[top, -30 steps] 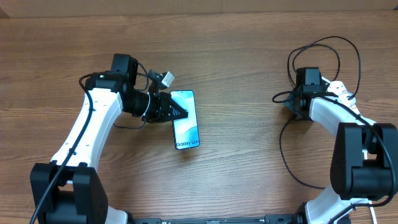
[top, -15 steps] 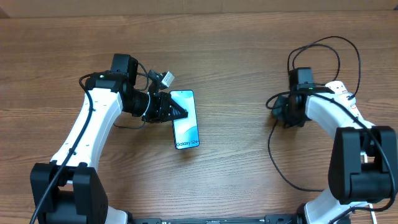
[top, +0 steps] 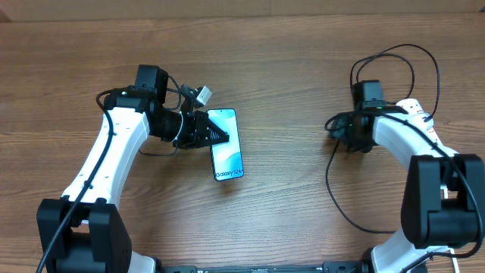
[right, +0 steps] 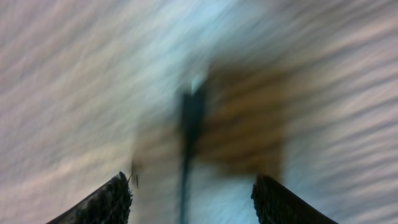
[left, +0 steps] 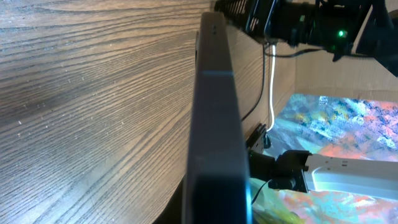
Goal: Plug charger to phone and switch on socket
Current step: 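Move the right gripper right over the black cable near the power strip, then grasp the cable's USB-C plug with the right gripper and lift it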
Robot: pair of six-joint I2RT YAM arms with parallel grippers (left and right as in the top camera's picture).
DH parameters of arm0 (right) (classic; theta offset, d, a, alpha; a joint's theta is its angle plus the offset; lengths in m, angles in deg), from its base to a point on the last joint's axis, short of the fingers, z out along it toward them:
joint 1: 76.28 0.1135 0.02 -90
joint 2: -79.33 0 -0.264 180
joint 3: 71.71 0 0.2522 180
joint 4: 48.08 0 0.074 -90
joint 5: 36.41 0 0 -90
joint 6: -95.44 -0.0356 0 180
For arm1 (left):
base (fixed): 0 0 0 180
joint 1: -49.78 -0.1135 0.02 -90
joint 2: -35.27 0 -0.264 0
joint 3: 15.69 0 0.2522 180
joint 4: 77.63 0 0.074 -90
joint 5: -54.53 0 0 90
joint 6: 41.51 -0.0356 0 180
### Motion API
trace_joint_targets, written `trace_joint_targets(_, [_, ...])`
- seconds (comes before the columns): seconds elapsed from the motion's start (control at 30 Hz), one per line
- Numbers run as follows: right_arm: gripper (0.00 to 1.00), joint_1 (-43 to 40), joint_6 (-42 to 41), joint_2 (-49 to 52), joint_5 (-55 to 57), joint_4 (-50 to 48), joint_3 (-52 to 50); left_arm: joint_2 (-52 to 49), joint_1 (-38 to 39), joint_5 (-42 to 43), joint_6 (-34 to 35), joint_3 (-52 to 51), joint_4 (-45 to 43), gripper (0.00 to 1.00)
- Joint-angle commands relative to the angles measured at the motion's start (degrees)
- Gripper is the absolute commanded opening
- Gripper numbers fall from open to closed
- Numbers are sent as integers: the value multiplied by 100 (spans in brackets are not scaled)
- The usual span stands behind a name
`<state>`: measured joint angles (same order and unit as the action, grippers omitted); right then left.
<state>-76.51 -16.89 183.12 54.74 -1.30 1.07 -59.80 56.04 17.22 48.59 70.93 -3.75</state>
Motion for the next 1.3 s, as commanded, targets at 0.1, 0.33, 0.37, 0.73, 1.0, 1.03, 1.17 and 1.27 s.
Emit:
trace_joint_targets(0.1, [64, -284, -31, 308, 219, -323, -195, 57, 17, 175, 81, 101, -22, 4])
trace_joint_targets(0.33, [58, -96, -28, 308, 7, -535, -201, 57, 17, 164, 144, 101, -114, 4])
trace_joint_targets(0.37, [55, -66, -31, 308, 4, -553, -201, 57, 17, 149, 173, 101, -127, 4])
trace_joint_targets(0.73, [40, 57, -31, 308, 4, -640, -205, 57, 17, 109, 229, 101, -170, 4])
trace_joint_targets(1.0, [19, 282, -33, 308, 7, -758, -328, 57, 17, 109, 273, 101, -168, 4])
trace_joint_targets(1.03, [13, 295, -35, 308, 7, -769, -343, 57, 17, 109, 275, 101, -168, 4])
trace_joint_targets(1.17, [4, 302, -33, 308, 4, -769, -345, 57, 17, 109, 337, 101, -173, 4])
trace_joint_targets(1.27, [4, 302, 13, 306, -57, -745, -337, 57, 17, 109, 334, 101, -173, 4])
